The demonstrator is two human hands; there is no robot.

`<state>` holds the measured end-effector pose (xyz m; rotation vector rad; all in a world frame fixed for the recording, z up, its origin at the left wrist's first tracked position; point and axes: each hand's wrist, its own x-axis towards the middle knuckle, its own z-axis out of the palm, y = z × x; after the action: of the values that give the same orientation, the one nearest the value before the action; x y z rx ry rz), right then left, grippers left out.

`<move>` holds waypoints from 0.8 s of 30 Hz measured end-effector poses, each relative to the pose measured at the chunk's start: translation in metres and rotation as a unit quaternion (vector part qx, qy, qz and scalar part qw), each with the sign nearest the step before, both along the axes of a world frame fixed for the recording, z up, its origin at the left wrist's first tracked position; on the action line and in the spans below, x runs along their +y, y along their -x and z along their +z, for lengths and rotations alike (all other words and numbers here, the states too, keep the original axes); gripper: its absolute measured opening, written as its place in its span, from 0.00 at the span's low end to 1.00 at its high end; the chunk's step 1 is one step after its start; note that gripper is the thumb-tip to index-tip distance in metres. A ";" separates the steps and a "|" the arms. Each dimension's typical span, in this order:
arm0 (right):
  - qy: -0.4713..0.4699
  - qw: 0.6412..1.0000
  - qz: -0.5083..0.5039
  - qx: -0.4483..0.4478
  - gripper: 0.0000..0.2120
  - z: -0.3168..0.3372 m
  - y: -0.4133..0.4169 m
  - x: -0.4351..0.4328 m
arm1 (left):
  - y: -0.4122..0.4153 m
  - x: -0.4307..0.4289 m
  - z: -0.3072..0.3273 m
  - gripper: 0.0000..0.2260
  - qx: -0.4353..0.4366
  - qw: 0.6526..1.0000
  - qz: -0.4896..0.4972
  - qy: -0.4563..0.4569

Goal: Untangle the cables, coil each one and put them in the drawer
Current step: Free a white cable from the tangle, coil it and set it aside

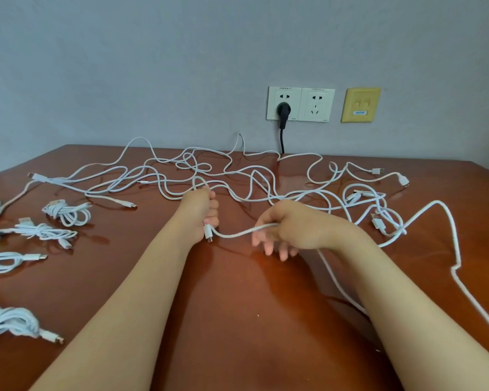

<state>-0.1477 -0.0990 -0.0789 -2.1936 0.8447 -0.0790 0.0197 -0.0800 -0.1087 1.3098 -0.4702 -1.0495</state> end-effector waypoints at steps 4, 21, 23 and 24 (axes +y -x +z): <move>-0.047 0.987 0.013 -0.155 0.08 0.003 0.004 -0.004 | 0.008 0.002 0.001 0.14 -0.035 0.992 -0.116 -0.043; 0.231 0.904 -0.215 -0.289 0.07 -0.024 -0.009 -0.017 | 0.042 0.007 0.003 0.28 -0.291 0.908 -0.295 0.055; 0.242 0.905 -0.172 -0.305 0.08 -0.024 -0.009 -0.014 | 0.037 0.011 0.005 0.23 -0.276 0.906 -0.315 0.067; 0.242 0.909 -0.157 -0.300 0.06 -0.024 -0.009 -0.013 | 0.035 0.013 0.004 0.20 -0.263 0.904 -0.330 0.071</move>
<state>-0.1382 -0.1118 -0.1033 -2.2338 0.8612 -1.1708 -0.0149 -0.0673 -0.1043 1.3230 -1.4527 -1.1615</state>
